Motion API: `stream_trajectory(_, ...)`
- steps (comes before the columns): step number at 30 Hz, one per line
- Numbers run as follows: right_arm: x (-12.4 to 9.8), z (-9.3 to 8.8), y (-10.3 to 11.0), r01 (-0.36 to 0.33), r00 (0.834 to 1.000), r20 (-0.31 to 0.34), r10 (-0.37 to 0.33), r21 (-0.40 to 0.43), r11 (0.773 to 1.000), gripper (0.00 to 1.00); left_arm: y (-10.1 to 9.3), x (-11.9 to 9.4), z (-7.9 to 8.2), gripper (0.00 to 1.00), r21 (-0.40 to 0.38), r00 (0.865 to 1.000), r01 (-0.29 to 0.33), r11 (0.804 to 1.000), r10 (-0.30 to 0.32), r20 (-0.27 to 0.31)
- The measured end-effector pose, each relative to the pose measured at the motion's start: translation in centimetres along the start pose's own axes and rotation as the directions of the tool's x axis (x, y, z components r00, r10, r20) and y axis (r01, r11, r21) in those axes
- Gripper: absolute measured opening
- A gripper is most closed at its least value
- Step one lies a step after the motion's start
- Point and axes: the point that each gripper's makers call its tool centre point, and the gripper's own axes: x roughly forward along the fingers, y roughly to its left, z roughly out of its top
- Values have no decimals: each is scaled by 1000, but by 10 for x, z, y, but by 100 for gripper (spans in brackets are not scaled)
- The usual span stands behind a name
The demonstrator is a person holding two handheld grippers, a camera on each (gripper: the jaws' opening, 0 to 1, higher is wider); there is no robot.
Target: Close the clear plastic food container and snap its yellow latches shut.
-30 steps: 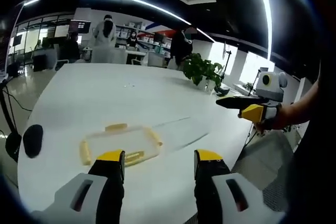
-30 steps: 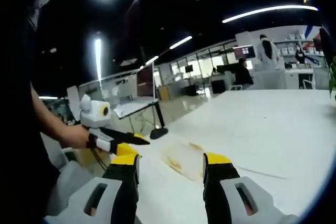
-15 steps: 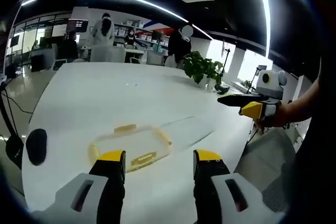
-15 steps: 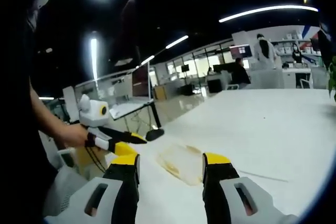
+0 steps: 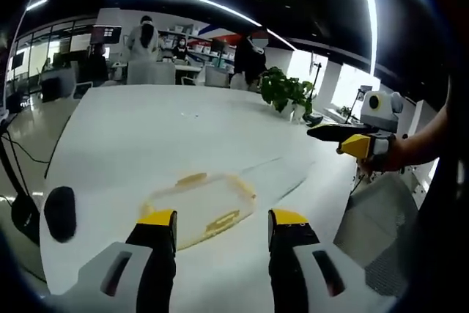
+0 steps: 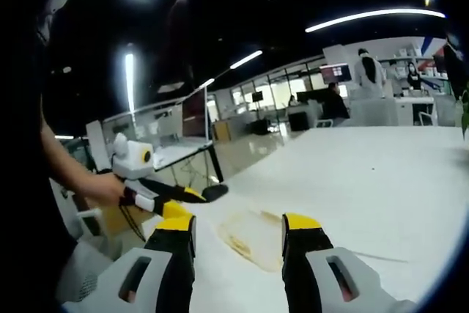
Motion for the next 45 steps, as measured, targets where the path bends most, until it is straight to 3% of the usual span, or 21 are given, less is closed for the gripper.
stream_trajectory(10,17,-2,1,-8,1000,-22,8,-12,1000,45,15,4,-7,50,3,999,17,1000,-16,-43)
stream_trajectory(18,25,-6,-10,2,999,-52,-5,-47,999,45,31,7,-11,50,62,996,30,998,-24,-89)
stream_trajectory(24,31,-14,-19,-2,995,-101,-8,-97,995,43,40,13,-17,50,75,989,60,995,-49,-136)
stream_trajectory(45,46,-28,-38,-25,983,-186,1,-131,991,41,63,30,-26,49,174,968,134,976,-92,-234)
